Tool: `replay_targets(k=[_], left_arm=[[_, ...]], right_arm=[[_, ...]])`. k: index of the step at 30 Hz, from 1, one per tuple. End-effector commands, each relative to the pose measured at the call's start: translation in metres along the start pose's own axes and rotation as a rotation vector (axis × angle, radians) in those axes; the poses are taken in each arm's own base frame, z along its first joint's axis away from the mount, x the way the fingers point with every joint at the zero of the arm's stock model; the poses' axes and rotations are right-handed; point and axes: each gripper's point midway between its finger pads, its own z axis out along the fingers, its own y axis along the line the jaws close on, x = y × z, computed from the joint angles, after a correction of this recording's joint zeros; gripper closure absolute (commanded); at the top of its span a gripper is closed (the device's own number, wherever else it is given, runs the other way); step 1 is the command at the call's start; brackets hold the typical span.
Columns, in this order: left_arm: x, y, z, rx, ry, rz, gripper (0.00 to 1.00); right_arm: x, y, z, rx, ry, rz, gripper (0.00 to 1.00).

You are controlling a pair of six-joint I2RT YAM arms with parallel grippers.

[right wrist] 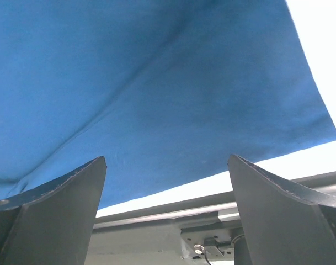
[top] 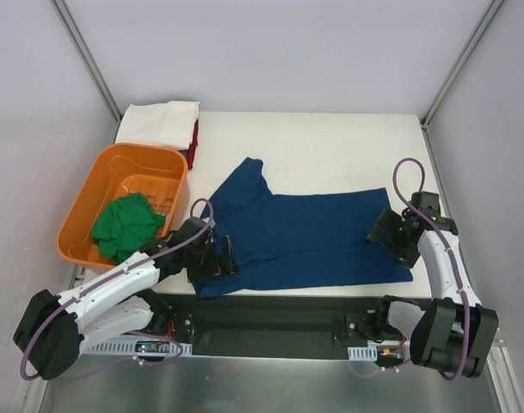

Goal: Fold and stack the t-shirts
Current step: Fold the flattened tshirt in 1/3 of the way

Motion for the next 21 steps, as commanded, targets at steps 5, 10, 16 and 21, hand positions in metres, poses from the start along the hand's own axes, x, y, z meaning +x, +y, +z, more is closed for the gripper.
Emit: replay_targets(k=[5,10,16,21], left_arm=[[-0.035,-0.033,-0.019,-0.004,-0.106,0.019,0.01],[-0.043,-0.035,-0.007,-0.071,-0.083,0.031,0.11],[-0.036,-0.033,0.009,-0.108,-0.004,0.049,0.36],[-0.032,-0.026,0.022,-0.152,0.031,0.037,0.43]], right_arm=[[-0.017,0.038,-0.040,-0.130,-0.095,-0.140,0.03],[-0.016,0.037,-0.035,-0.114,-0.076,-0.139,0.03],[-0.011,0.028,-0.028,-0.072,-0.048,-0.127,0.03],[-0.011,0.029,-0.027,-0.071,-0.038,-0.127,0.03]])
